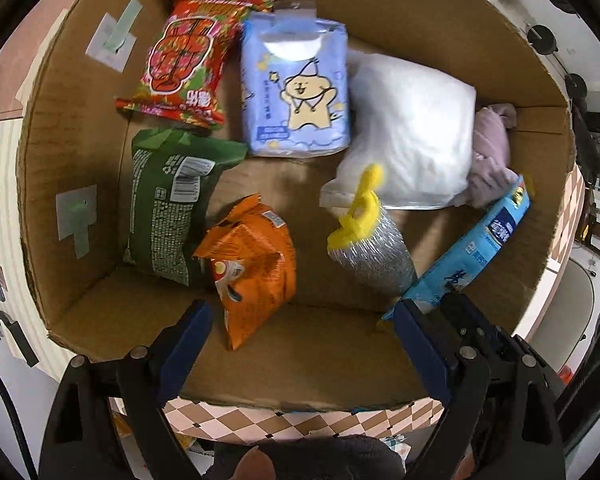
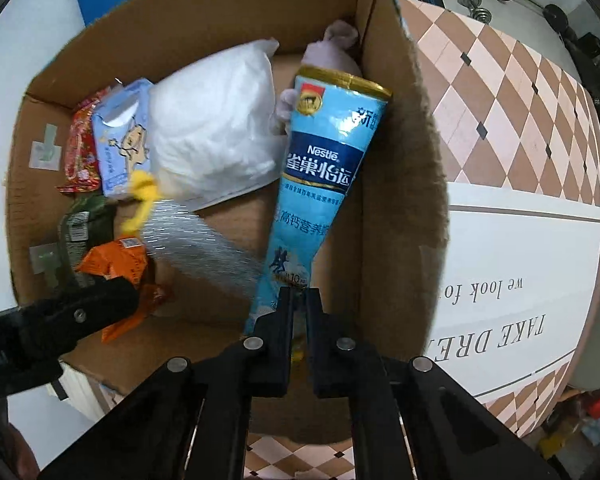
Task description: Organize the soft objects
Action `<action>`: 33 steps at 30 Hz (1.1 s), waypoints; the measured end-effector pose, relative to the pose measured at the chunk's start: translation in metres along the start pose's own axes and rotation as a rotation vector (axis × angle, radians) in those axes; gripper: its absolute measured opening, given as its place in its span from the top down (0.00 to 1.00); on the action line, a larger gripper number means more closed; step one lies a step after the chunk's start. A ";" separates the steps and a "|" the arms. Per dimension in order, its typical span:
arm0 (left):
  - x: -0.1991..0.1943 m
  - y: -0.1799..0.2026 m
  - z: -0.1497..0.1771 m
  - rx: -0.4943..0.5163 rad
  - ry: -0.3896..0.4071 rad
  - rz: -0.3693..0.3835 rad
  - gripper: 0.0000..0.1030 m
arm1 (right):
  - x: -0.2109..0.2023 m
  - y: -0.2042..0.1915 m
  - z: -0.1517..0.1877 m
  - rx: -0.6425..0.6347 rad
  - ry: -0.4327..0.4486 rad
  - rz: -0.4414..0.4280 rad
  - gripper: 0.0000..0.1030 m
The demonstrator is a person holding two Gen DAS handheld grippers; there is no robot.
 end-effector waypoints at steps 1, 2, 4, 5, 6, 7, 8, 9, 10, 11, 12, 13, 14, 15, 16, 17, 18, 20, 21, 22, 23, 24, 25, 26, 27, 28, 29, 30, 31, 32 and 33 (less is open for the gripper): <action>0.001 0.000 0.000 0.000 0.000 -0.004 0.10 | 0.004 0.000 -0.001 -0.001 -0.006 0.007 0.94; 0.002 -0.005 -0.001 0.002 0.000 -0.007 0.10 | 0.008 0.000 -0.002 -0.003 -0.012 0.012 0.94; 0.003 -0.006 0.000 0.007 0.002 -0.014 0.10 | 0.013 0.001 -0.002 -0.010 -0.021 0.022 0.94; 0.004 -0.006 0.001 0.009 0.004 -0.017 0.10 | 0.016 0.002 -0.003 -0.013 -0.026 0.026 0.94; 0.002 -0.005 0.002 0.018 0.009 -0.024 0.10 | 0.020 0.000 -0.003 -0.012 -0.029 0.023 0.94; 0.001 -0.007 0.003 0.030 0.019 -0.035 0.10 | 0.020 0.002 -0.003 -0.008 -0.031 0.007 0.93; -0.001 -0.007 0.006 0.044 0.033 -0.051 0.10 | 0.019 0.003 -0.003 -0.007 -0.027 -0.013 0.91; -0.002 -0.009 0.009 0.056 0.048 -0.065 0.10 | 0.017 0.003 -0.003 -0.007 -0.020 -0.023 0.88; -0.008 -0.009 0.011 0.067 0.073 -0.083 0.10 | 0.013 0.005 -0.003 -0.007 -0.008 -0.027 0.82; -0.008 -0.011 0.013 0.073 0.090 -0.092 0.10 | 0.006 0.005 -0.002 -0.016 0.011 -0.026 0.72; -0.016 -0.011 0.016 0.083 0.119 -0.104 0.10 | -0.002 0.006 -0.001 -0.024 0.023 -0.021 0.65; -0.023 -0.012 0.019 0.088 0.147 -0.113 0.10 | -0.012 0.004 0.001 -0.042 0.048 -0.016 0.53; -0.033 -0.014 0.023 0.093 0.177 -0.115 0.10 | -0.021 0.003 0.003 -0.063 0.070 -0.006 0.44; -0.039 -0.014 0.027 0.096 0.201 -0.119 0.10 | -0.029 0.001 0.006 -0.081 0.089 0.008 0.40; -0.049 -0.015 0.033 0.100 0.236 -0.129 0.10 | -0.034 -0.003 0.007 -0.095 0.106 0.022 0.36; -0.056 -0.014 0.037 0.101 0.258 -0.135 0.10 | -0.043 -0.004 0.011 -0.113 0.127 0.040 0.30; -0.065 -0.015 0.044 0.106 0.292 -0.147 0.10 | -0.049 -0.008 0.016 -0.125 0.139 0.055 0.26; -0.079 -0.014 0.057 0.113 0.340 -0.163 0.02 | -0.061 -0.010 0.023 -0.142 0.149 0.061 0.07; -0.084 -0.015 0.064 0.120 0.361 -0.163 0.00 | -0.064 -0.011 0.026 -0.145 0.151 0.057 0.05; -0.089 -0.016 0.070 0.126 0.377 -0.163 0.00 | -0.068 -0.011 0.030 -0.149 0.150 0.051 0.03; -0.092 -0.015 0.076 0.127 0.390 -0.164 0.00 | -0.072 -0.010 0.035 -0.151 0.148 0.044 0.01; -0.095 -0.016 0.081 0.128 0.401 -0.165 0.00 | -0.074 -0.010 0.038 -0.149 0.147 0.035 0.00; -0.098 -0.017 0.087 0.131 0.414 -0.168 0.00 | -0.079 -0.011 0.042 -0.148 0.153 0.030 0.00; -0.100 -0.017 0.087 0.128 0.420 -0.170 0.00 | -0.079 -0.015 0.046 -0.148 0.164 0.032 0.00; -0.100 -0.019 0.092 0.126 0.430 -0.173 0.00 | -0.081 -0.014 0.051 -0.147 0.173 0.036 0.00; -0.099 -0.021 0.096 0.123 0.437 -0.174 0.00 | -0.085 -0.013 0.055 -0.144 0.184 0.040 0.00; -0.102 -0.019 0.102 0.118 0.444 -0.171 0.00 | -0.088 -0.013 0.059 -0.141 0.197 0.042 0.00; -0.105 -0.019 0.108 0.117 0.452 -0.166 0.00 | -0.092 -0.011 0.062 -0.138 0.209 0.044 0.00; -0.110 -0.019 0.116 0.116 0.467 -0.164 0.00 | -0.098 -0.009 0.066 -0.133 0.225 0.046 0.00; -0.116 -0.017 0.125 0.120 0.487 -0.167 0.00 | -0.108 -0.006 0.073 -0.128 0.252 0.053 0.00; -0.120 -0.015 0.132 0.124 0.503 -0.172 0.00 | -0.117 -0.004 0.077 -0.122 0.269 0.055 0.00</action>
Point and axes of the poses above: each gripper's, at about its wrist camera, not at the fingertips, and x roughly the way its jaws point, y to its right, z to its underside, the point moved 1 cm from there along x, roughly the way its jaws point
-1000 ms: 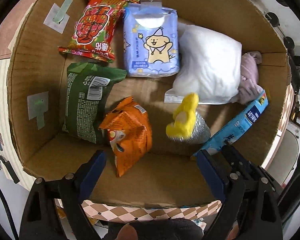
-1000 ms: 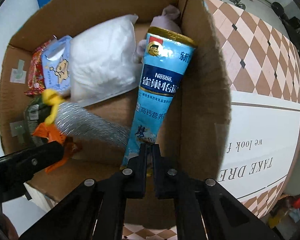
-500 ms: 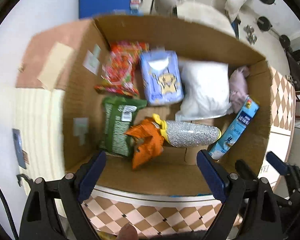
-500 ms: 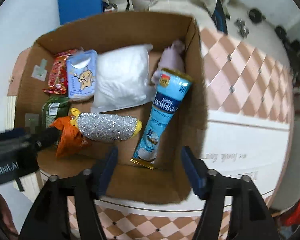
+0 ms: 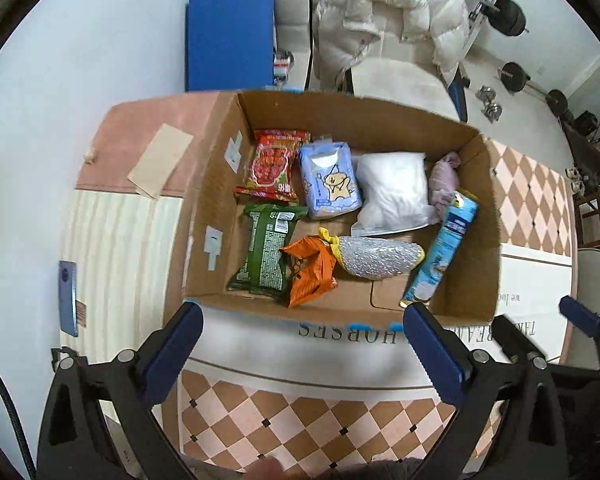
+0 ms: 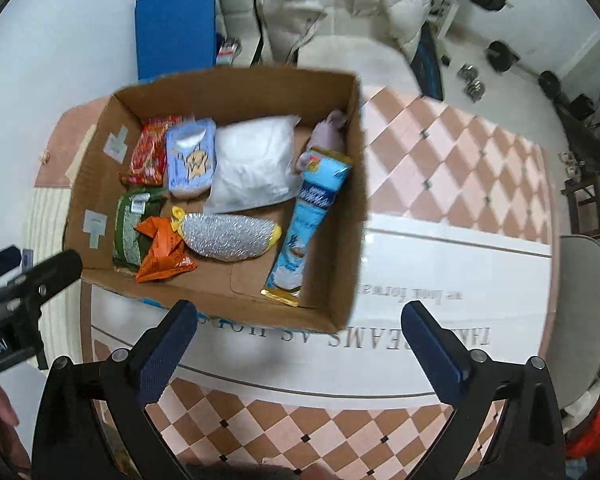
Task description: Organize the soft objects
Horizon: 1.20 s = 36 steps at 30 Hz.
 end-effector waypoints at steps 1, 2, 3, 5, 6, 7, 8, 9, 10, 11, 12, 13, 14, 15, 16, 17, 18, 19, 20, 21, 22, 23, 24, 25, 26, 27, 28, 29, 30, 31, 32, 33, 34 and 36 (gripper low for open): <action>-0.008 0.001 0.004 0.003 0.015 -0.003 0.00 | -0.013 0.004 0.005 0.007 0.028 0.002 0.00; -0.021 0.003 0.011 0.006 0.037 0.000 0.00 | -0.025 0.007 0.010 0.012 0.052 0.005 0.00; -0.030 0.005 0.016 0.009 0.052 0.004 0.00 | -0.037 0.010 0.015 0.018 0.075 0.005 0.00; -0.054 0.010 0.027 0.025 0.094 0.007 0.00 | -0.061 0.016 0.026 0.029 0.118 0.007 0.00; -0.066 0.013 0.032 0.036 0.118 0.006 0.00 | -0.074 0.019 0.032 0.033 0.135 0.008 0.00; -0.078 0.015 0.038 0.047 0.141 0.001 0.00 | -0.091 0.022 0.041 0.038 0.161 0.005 0.00; -0.086 0.017 0.041 0.053 0.157 -0.002 0.00 | -0.102 0.024 0.046 0.041 0.179 0.006 0.00; -0.099 0.019 0.047 0.059 0.183 -0.009 0.00 | -0.114 0.027 0.053 0.042 0.198 0.007 0.00; -0.112 0.021 0.054 0.065 0.207 -0.010 0.00 | -0.128 0.029 0.060 0.044 0.220 0.009 0.00; -0.123 0.024 0.059 0.072 0.223 -0.004 0.00 | -0.144 0.032 0.069 0.046 0.249 0.013 0.00; -0.133 0.025 0.064 0.077 0.237 0.003 0.00 | -0.153 0.034 0.073 0.047 0.264 0.016 0.00; -0.142 0.026 0.068 0.080 0.250 0.007 0.00 | -0.168 0.036 0.082 0.047 0.288 0.019 0.00; -0.149 0.028 0.072 0.082 0.260 0.010 0.00 | -0.178 0.038 0.087 0.046 0.302 0.020 0.00; -0.158 0.029 0.077 0.085 0.272 0.013 0.00 | -0.190 0.039 0.093 0.047 0.319 0.026 0.00; -0.166 0.031 0.081 0.088 0.284 0.016 0.00 | -0.198 0.040 0.098 0.047 0.331 0.030 0.00; -0.175 0.032 0.086 0.093 0.296 0.019 0.00 | -0.209 0.041 0.105 0.049 0.348 0.032 0.00; -0.181 0.034 0.089 0.095 0.303 0.020 0.00 | -0.217 0.042 0.110 0.050 0.358 0.030 0.00; -0.187 0.035 0.093 0.099 0.311 0.022 0.00 | -0.224 0.042 0.114 0.049 0.365 0.029 0.00; -0.191 0.036 0.095 0.100 0.315 0.022 0.00 | -0.234 0.042 0.120 0.049 0.379 0.025 0.00; -0.197 0.037 0.098 0.101 0.325 0.024 0.00 | -0.241 0.042 0.124 0.049 0.387 0.022 0.00; -0.203 0.038 0.101 0.102 0.335 0.026 0.00 | -0.248 0.042 0.129 0.048 0.397 0.020 0.00; -0.207 0.038 0.104 0.102 0.345 0.025 0.00 | -0.253 0.042 0.132 0.046 0.405 0.019 0.00; -0.211 0.038 0.107 0.100 0.353 0.024 0.00 | -0.260 0.042 0.137 0.044 0.415 0.021 0.00; -0.215 0.037 0.109 0.097 0.360 0.027 0.00 | -0.265 0.041 0.141 0.041 0.424 0.025 0.00; -0.218 0.038 0.111 0.093 0.365 0.031 0.00 | -0.270 0.041 0.145 0.040 0.431 0.029 0.00; -0.221 0.038 0.114 0.088 0.366 0.035 0.00 | -0.274 0.041 0.148 0.040 0.435 0.031 0.00; -0.223 0.038 0.115 0.086 0.368 0.041 0.00 | -0.278 0.041 0.151 0.040 0.441 0.034 0.00; -0.225 0.038 0.117 0.083 0.371 0.042 0.00 | -0.281 0.041 0.153 0.040 0.444 0.038 0.00; -0.225 0.039 0.118 0.083 0.373 0.042 0.00 | -0.284 0.042 0.155 0.040 0.447 0.044 0.00; -0.226 0.039 0.120 0.084 0.375 0.040 0.00 | -0.287 0.042 0.157 0.039 0.449 0.048 0.00; -0.226 0.040 0.121 0.080 0.376 0.036 0.00 | -0.289 0.043 0.158 0.040 0.452 0.050 0.00; -0.226 0.040 0.122 0.081 0.377 0.033 0.00 | -0.291 0.043 0.160 0.041 0.457 0.055 0.00; -0.225 0.041 0.122 0.082 0.377 0.030 0.00 | -0.293 0.044 0.160 0.043 0.463 0.062 0.00; -0.224 0.041 0.123 0.082 0.376 0.030 0.00 | -0.296 0.045 0.161 0.047 0.474 0.071 0.00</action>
Point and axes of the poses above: each gripper's, at about its wrist camera, not at the fingertips, and x roughly the way its jaws point, y to its right, z to its underside, the point moved 1 cm from there along x, roughly the way its jaws point
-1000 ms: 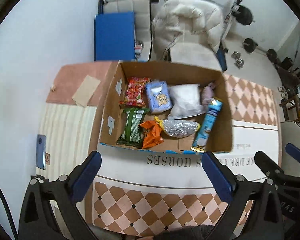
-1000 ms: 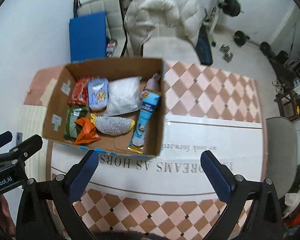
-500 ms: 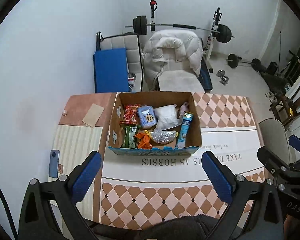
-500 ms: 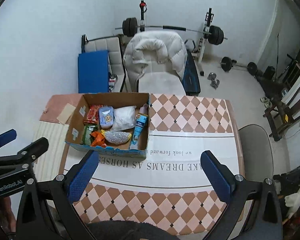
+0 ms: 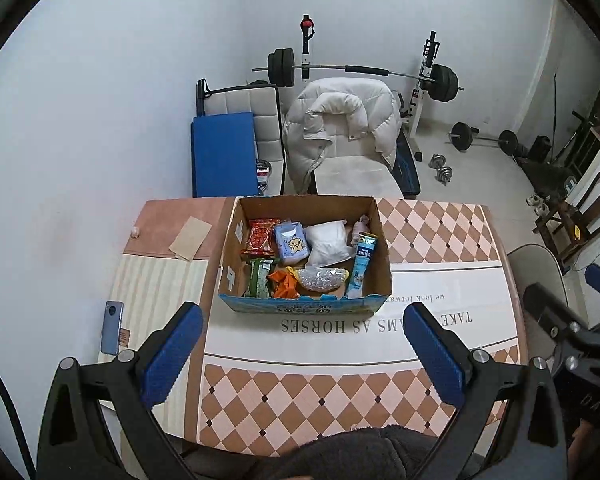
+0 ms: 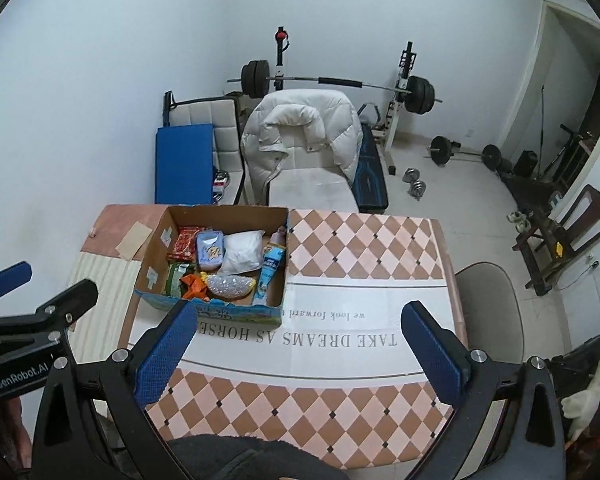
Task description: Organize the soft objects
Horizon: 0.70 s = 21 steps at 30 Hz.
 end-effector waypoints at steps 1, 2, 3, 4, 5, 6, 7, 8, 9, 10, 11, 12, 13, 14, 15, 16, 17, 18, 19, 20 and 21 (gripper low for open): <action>0.002 0.000 0.000 0.001 -0.003 0.004 0.00 | 0.001 0.001 -0.001 0.001 0.002 -0.002 0.00; 0.002 0.000 0.001 0.000 -0.007 0.006 0.00 | 0.002 0.001 -0.001 0.005 0.000 -0.002 0.00; 0.004 0.001 0.001 0.002 -0.011 0.008 0.00 | 0.003 0.001 -0.001 0.004 -0.003 0.000 0.00; 0.006 0.000 0.001 0.004 -0.010 0.007 0.00 | 0.005 0.001 -0.002 0.004 -0.004 0.000 0.00; 0.007 -0.001 0.001 0.002 -0.008 0.004 0.00 | 0.006 0.001 -0.002 0.007 -0.006 -0.001 0.00; 0.007 -0.001 0.002 0.002 -0.005 0.000 0.00 | 0.007 0.000 -0.002 0.007 -0.008 -0.001 0.00; 0.008 -0.001 0.002 0.001 -0.001 -0.005 0.00 | 0.008 0.000 -0.002 0.007 -0.010 0.002 0.00; 0.009 -0.002 0.002 0.000 0.003 -0.009 0.00 | 0.009 0.000 -0.002 0.008 -0.009 0.003 0.00; 0.010 -0.003 0.002 -0.002 0.010 -0.019 0.00 | 0.010 -0.001 -0.002 0.006 -0.008 0.002 0.00; 0.009 -0.004 0.002 -0.004 0.016 -0.025 0.00 | 0.010 -0.001 -0.002 0.005 -0.008 0.004 0.00; 0.009 -0.005 0.003 -0.007 0.020 -0.030 0.00 | 0.011 -0.001 -0.003 0.004 -0.003 0.011 0.00; 0.009 -0.006 0.002 -0.011 0.024 -0.032 0.00 | 0.012 -0.001 -0.004 0.005 0.000 0.014 0.00; 0.009 -0.007 0.002 -0.014 0.025 -0.032 0.00 | 0.012 -0.001 -0.004 0.006 0.001 0.018 0.00; 0.009 -0.008 0.001 -0.016 0.027 -0.032 0.00 | 0.014 -0.001 -0.005 0.007 0.002 0.021 0.00; 0.008 -0.009 0.001 -0.019 0.028 -0.032 0.00 | 0.014 0.000 -0.005 0.005 0.003 0.024 0.00; 0.008 -0.009 0.001 -0.021 0.030 -0.034 0.00 | 0.015 -0.001 -0.006 0.005 0.005 0.026 0.00; 0.007 -0.010 0.000 -0.022 0.032 -0.036 0.00 | 0.016 -0.001 -0.007 0.004 0.008 0.026 0.00; 0.007 -0.010 0.000 -0.021 0.033 -0.038 0.00 | 0.015 0.000 -0.007 0.001 0.010 0.026 0.00; 0.007 -0.011 0.000 -0.021 0.034 -0.041 0.00 | 0.014 0.000 -0.008 -0.001 0.012 0.026 0.00; 0.006 -0.010 0.000 -0.021 0.034 -0.041 0.00 | 0.014 0.000 -0.008 -0.002 0.014 0.024 0.00; 0.006 -0.010 0.000 -0.019 0.035 -0.042 0.00 | 0.014 0.000 -0.009 -0.003 0.015 0.023 0.00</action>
Point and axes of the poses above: each gripper's, at about its wrist camera, not at the fingertips, and x roughly the way its jaws point, y to its right, z to its underside, the point moved 1 cm from there along x, roughly the way its jaws point
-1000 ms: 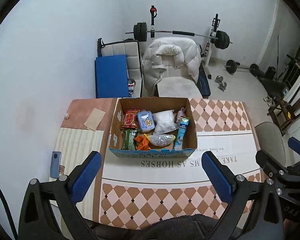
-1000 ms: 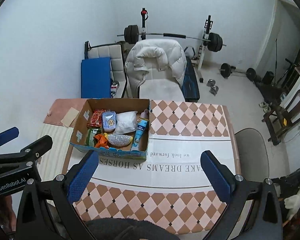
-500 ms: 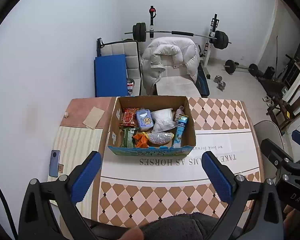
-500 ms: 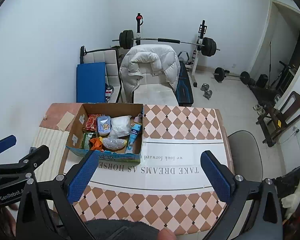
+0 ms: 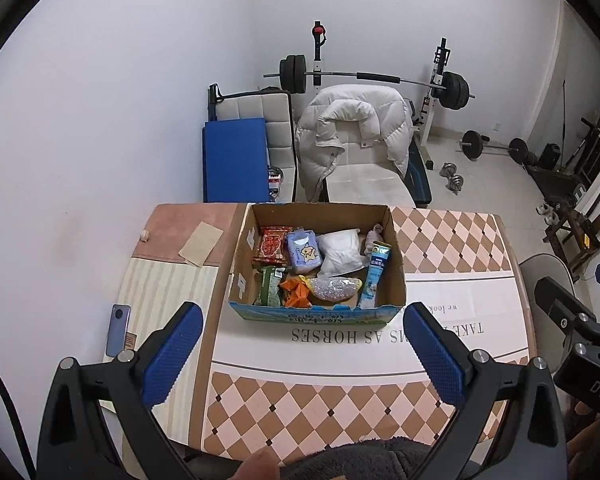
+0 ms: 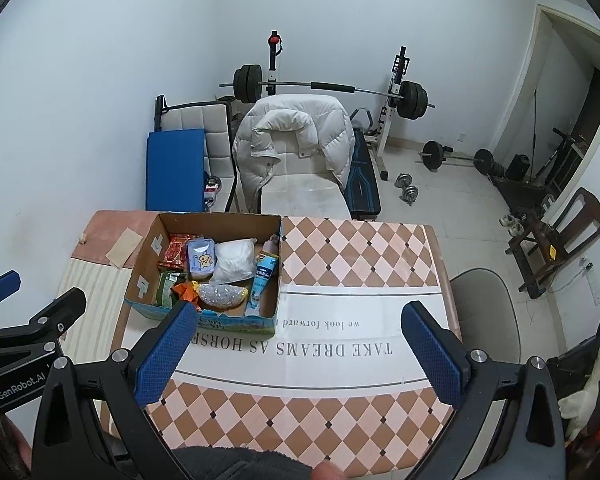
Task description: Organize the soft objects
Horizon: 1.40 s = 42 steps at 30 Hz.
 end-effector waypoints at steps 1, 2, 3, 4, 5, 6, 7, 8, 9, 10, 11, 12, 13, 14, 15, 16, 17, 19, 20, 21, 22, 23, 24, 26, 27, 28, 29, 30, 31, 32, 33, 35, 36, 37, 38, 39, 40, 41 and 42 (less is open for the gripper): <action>0.000 0.000 0.000 0.000 0.000 -0.002 0.00 | 0.000 0.000 0.000 -0.002 0.001 0.002 0.00; 0.000 0.000 0.001 -0.005 0.000 -0.003 0.00 | 0.001 0.001 -0.001 -0.001 0.002 0.005 0.00; 0.000 0.000 0.000 -0.004 0.000 -0.003 0.00 | -0.001 0.001 -0.001 -0.001 0.003 0.005 0.00; 0.001 0.000 -0.001 -0.004 0.000 -0.003 0.00 | -0.001 0.002 -0.001 -0.001 0.004 0.004 0.00; 0.001 0.001 0.000 -0.005 0.000 -0.002 0.00 | -0.001 0.002 -0.001 -0.001 0.004 0.007 0.00; 0.001 0.000 -0.001 -0.005 0.000 -0.002 0.00 | -0.002 0.003 -0.001 -0.001 0.006 0.007 0.00; 0.002 0.000 -0.001 -0.003 -0.002 -0.001 0.00 | -0.002 0.003 -0.001 0.000 0.007 0.008 0.00; 0.002 0.000 -0.001 0.000 -0.003 0.001 0.00 | -0.001 0.004 -0.002 0.000 0.009 0.012 0.00; 0.002 0.000 -0.001 -0.002 -0.005 0.000 0.00 | -0.002 0.005 -0.002 0.000 0.011 0.013 0.00; 0.002 -0.001 -0.001 -0.005 -0.007 0.000 0.00 | -0.002 0.006 -0.002 0.002 0.013 0.014 0.00; 0.002 -0.001 -0.002 -0.005 -0.008 0.002 0.00 | -0.003 0.006 -0.003 0.002 0.015 0.015 0.00; 0.002 -0.002 -0.002 -0.007 -0.010 0.006 0.00 | -0.003 0.007 -0.003 0.002 0.015 0.015 0.00; 0.002 -0.002 -0.003 -0.007 -0.011 0.005 0.00 | -0.003 0.008 -0.003 0.002 0.014 0.015 0.00; 0.003 -0.002 -0.002 -0.009 -0.010 0.001 0.00 | -0.003 0.008 -0.003 0.004 0.014 0.015 0.00; 0.003 -0.002 -0.003 -0.008 -0.009 -0.001 0.00 | -0.002 0.009 -0.004 0.004 0.014 0.016 0.00; 0.002 -0.002 -0.003 -0.007 -0.008 0.001 0.00 | -0.002 0.009 -0.004 0.004 0.014 0.015 0.00; 0.003 -0.003 -0.003 -0.009 -0.008 -0.002 0.00 | -0.002 0.010 -0.003 0.005 0.015 0.015 0.00; 0.003 -0.002 -0.003 -0.010 -0.005 -0.003 0.00 | -0.002 0.010 -0.004 0.003 0.014 0.014 0.00; 0.003 -0.001 -0.003 -0.007 -0.006 -0.003 0.00 | -0.002 0.010 -0.003 0.002 0.014 0.012 0.00; 0.003 -0.001 -0.003 -0.009 -0.006 -0.003 0.00 | -0.002 0.009 -0.004 0.002 0.015 0.014 0.00; 0.003 -0.001 -0.003 -0.009 -0.008 -0.003 0.00 | -0.002 0.009 -0.004 0.001 0.015 0.015 0.00; 0.003 -0.001 -0.003 -0.006 -0.008 -0.002 0.00 | -0.002 0.010 -0.004 0.000 0.016 0.015 0.00; 0.003 -0.001 -0.003 -0.005 -0.009 -0.002 0.00 | -0.002 0.010 -0.004 0.002 0.015 0.015 0.00; 0.004 0.000 -0.002 -0.002 -0.012 -0.002 0.00 | -0.002 0.010 -0.004 0.001 0.016 0.016 0.00; 0.004 0.000 -0.002 -0.002 -0.013 -0.003 0.00 | -0.002 0.010 -0.003 0.002 0.017 0.015 0.00; 0.004 -0.001 -0.002 -0.005 -0.015 -0.003 0.00 | -0.002 0.009 -0.004 0.001 0.015 0.015 0.00; 0.005 -0.001 -0.002 -0.005 -0.016 -0.001 0.00 | -0.001 0.010 -0.003 0.001 0.013 0.014 0.00; 0.005 -0.002 -0.002 -0.007 -0.017 -0.002 0.00 | -0.002 0.010 -0.003 0.001 0.012 0.014 0.00; 0.006 -0.002 -0.002 -0.008 -0.018 -0.003 0.00 | -0.002 0.010 -0.004 -0.002 0.011 0.014 0.00; 0.006 -0.003 -0.002 -0.007 -0.018 -0.002 0.00 | -0.002 0.011 -0.004 -0.004 0.010 0.013 0.00; 0.006 -0.003 -0.002 -0.009 -0.017 -0.003 0.00 | -0.002 0.011 -0.004 -0.005 0.008 0.012 0.00; 0.006 -0.004 -0.002 -0.011 -0.014 -0.008 0.00 | -0.002 0.011 -0.005 -0.008 0.008 0.014 0.00; 0.006 -0.004 -0.002 -0.012 -0.013 -0.010 0.00 | -0.002 0.011 -0.005 -0.005 0.008 0.012 0.00; 0.005 -0.004 -0.001 -0.013 -0.014 -0.011 0.00 | -0.002 0.012 -0.005 -0.004 0.008 0.010 0.00; 0.005 -0.004 -0.001 -0.015 -0.014 -0.013 0.00 | -0.003 0.011 -0.005 -0.004 0.009 0.010 0.00; 0.005 -0.005 -0.001 -0.015 -0.014 -0.014 0.00 | -0.003 0.011 -0.004 -0.005 0.010 0.011 0.00; 0.005 -0.005 0.000 -0.016 -0.014 -0.016 0.00 | -0.003 0.011 -0.004 -0.006 0.010 0.011 0.00; 0.005 -0.005 -0.001 -0.017 -0.013 -0.017 0.00 | -0.003 0.012 -0.004 -0.006 0.011 0.011 0.00; 0.005 -0.005 -0.001 -0.017 -0.013 -0.018 0.00 | -0.004 0.012 -0.004 -0.007 0.011 0.011 0.00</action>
Point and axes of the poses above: each gripper's, at about its wrist camera, not at the fingertips, and x roughly the way its jaws point, y to its right, z to its underside, the point moved 1 cm from there along x, roughly the way its jaws point
